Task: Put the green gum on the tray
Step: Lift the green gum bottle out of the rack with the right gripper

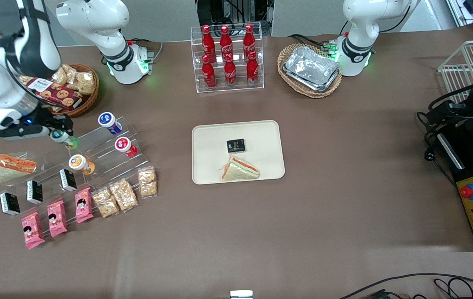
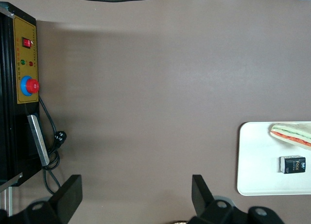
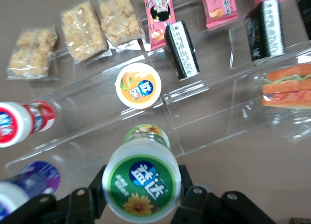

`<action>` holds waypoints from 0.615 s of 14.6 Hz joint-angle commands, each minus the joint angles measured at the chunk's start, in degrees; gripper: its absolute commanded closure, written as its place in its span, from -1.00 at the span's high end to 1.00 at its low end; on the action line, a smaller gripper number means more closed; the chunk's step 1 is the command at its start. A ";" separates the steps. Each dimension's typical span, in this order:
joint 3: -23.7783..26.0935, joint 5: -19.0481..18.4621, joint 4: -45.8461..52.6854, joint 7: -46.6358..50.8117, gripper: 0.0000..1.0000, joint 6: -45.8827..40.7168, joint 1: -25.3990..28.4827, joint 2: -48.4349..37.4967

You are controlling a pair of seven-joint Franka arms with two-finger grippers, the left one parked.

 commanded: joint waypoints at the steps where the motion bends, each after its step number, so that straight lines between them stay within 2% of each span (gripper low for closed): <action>1: 0.52 -1.11 9.19 -0.37 -0.04 -13.65 0.45 -3.23; 5: 2.80 -0.33 21.06 0.60 -0.06 -27.64 0.98 -2.62; 7: 6.40 0.64 23.71 5.41 -0.09 -30.73 0.98 -2.44; 9: 10.43 3.18 26.17 10.25 -0.09 -33.11 0.98 -2.36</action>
